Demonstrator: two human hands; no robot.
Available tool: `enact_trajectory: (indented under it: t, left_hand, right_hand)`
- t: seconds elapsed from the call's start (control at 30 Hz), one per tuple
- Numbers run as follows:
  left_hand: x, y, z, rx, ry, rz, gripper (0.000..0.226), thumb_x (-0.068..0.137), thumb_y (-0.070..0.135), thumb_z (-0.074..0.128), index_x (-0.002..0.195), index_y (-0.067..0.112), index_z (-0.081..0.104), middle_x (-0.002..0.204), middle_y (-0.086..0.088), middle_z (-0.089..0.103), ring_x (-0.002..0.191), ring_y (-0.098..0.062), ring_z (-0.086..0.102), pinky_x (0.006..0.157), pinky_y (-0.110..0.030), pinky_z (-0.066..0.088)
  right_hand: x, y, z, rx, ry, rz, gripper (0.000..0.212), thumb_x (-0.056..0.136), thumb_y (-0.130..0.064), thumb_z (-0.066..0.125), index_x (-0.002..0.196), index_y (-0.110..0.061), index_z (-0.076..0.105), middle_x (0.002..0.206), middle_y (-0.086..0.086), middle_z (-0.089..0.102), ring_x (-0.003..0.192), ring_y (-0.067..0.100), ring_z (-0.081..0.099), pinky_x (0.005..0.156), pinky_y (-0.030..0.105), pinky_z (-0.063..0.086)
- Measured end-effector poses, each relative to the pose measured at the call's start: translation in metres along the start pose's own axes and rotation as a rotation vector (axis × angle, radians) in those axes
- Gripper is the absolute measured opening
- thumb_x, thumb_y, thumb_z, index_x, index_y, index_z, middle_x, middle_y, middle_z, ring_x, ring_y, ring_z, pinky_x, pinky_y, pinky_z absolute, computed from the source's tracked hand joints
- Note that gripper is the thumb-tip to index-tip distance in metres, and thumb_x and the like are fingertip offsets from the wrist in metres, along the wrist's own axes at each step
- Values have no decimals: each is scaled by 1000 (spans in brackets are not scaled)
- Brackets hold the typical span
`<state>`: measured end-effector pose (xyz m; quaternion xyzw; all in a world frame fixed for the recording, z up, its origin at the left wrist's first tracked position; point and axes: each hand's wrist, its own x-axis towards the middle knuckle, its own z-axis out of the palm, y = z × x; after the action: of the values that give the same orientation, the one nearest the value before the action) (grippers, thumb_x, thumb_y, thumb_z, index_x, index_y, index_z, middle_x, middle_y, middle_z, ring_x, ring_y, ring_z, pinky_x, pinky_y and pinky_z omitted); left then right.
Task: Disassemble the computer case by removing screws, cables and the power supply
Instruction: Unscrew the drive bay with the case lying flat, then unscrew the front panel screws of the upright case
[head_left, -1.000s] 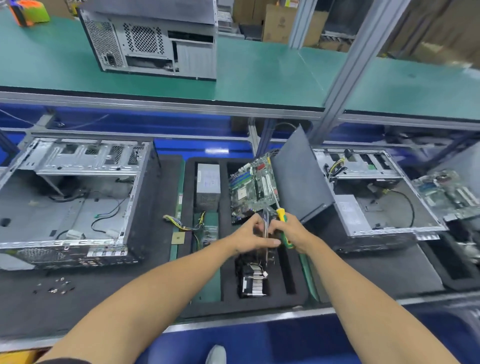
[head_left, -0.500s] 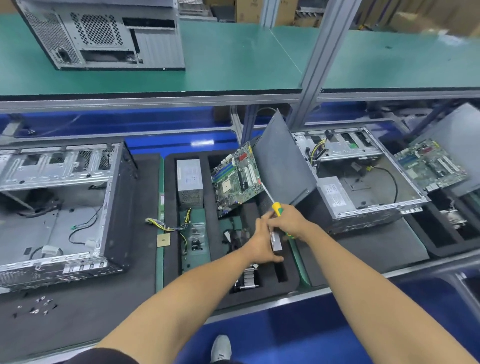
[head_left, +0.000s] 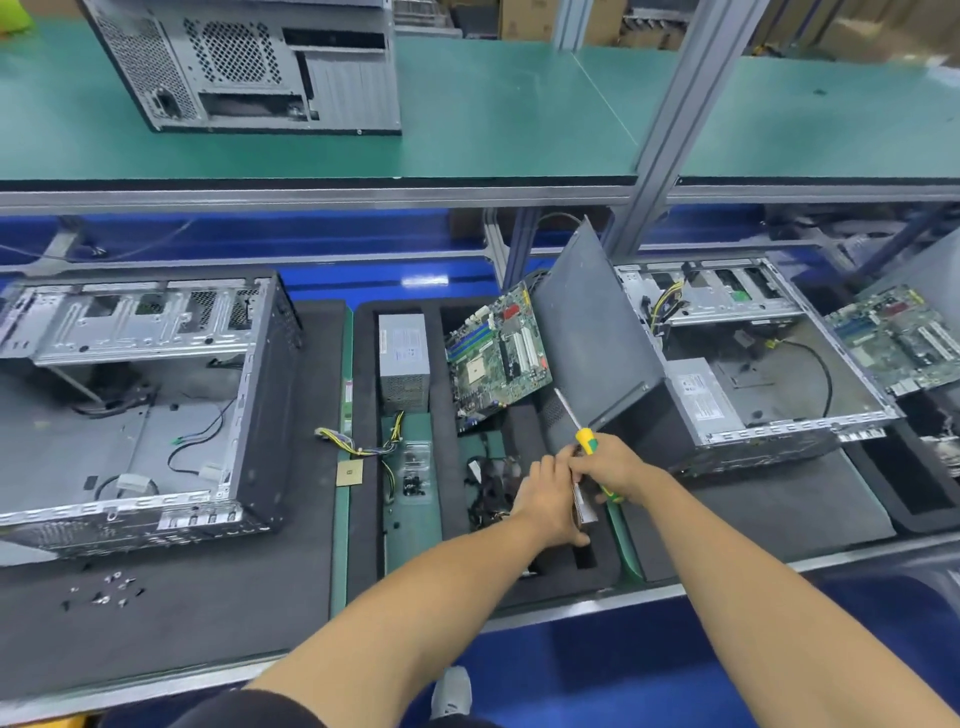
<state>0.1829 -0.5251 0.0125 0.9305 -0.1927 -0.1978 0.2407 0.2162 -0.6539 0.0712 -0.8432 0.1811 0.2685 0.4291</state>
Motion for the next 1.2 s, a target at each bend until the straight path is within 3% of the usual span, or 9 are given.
enact_trajectory:
  t: [0.13, 0.3, 0.43, 0.5, 0.63, 0.73, 0.83, 1.0, 1.2]
  left_hand:
    - [7, -2, 9, 161, -47, -11, 125, 68, 52, 89, 157, 6, 14, 144, -13, 32, 138, -32, 28, 119, -41, 30]
    - [2, -13, 18, 148, -66, -26, 110, 75, 54, 84, 155, 9, 24, 146, -12, 32, 140, -30, 27, 119, -42, 30]
    - [-11, -34, -6, 44, -33, 11, 83, 81, 47, 81, 140, 3, 44, 134, -17, 44, 128, -34, 39, 113, -41, 32]
    - [-22, -49, -23, -116, -3, -29, 70, 82, 39, 81, 134, 3, 49, 129, -19, 48, 123, -36, 42, 109, -44, 35]
    - [-62, -91, -60, -380, 128, -110, 52, 90, 25, 74, 134, 7, 53, 125, -17, 57, 121, -34, 47, 103, -44, 40]
    - [-106, -136, -83, -496, 206, -127, 40, 92, 9, 70, 130, 2, 59, 123, -14, 66, 116, -26, 59, 104, -34, 44]
    - [-159, -191, -101, -519, 233, -162, 33, 94, 1, 64, 127, 0, 62, 125, -14, 66, 118, -24, 62, 106, -29, 46]
    - [-251, -269, -118, -482, 220, -197, 31, 99, 10, 59, 130, 14, 61, 126, 0, 65, 115, -12, 60, 94, -21, 44]
    - [-340, -330, -109, -466, 312, -197, 30, 97, 14, 62, 125, 24, 65, 126, 13, 62, 118, -2, 53, 101, -22, 41]
  right_hand:
    - [-2, 14, 16, -79, 34, 24, 9, 84, -10, 60, 76, -14, 59, 75, 9, 60, 76, 23, 57, 71, 43, 60]
    - [2, 12, 29, -287, 23, -14, 8, 74, -11, 60, 67, -13, 56, 75, 8, 59, 83, 28, 52, 77, 43, 43]
    - [9, -3, 49, -601, 196, 5, 21, 86, -44, 60, 93, -25, 61, 105, 4, 42, 114, 36, 42, 92, 42, 35]
    - [11, -12, 62, -631, 249, -52, 25, 91, -47, 59, 103, -25, 59, 109, 6, 46, 117, 35, 44, 97, 43, 35]
    - [8, -29, 105, -290, 184, -215, 6, 92, -19, 58, 89, -15, 55, 86, 9, 67, 86, 33, 62, 82, 43, 48]
    - [-7, -47, 151, 58, 72, -183, 7, 96, -5, 54, 90, -6, 57, 67, 10, 62, 57, 21, 55, 57, 35, 46]
    - [-25, -65, 209, 294, -2, -105, 15, 98, 3, 47, 86, -5, 50, 67, 11, 53, 48, 16, 48, 42, 23, 41]
    - [-67, -78, 303, 491, -43, 21, 19, 100, 1, 42, 84, -6, 46, 68, 15, 55, 48, 23, 50, 48, 29, 44]
    - [-115, -77, 397, 566, -64, 64, 10, 102, -1, 46, 95, -6, 49, 82, 19, 65, 60, 26, 60, 56, 35, 52]
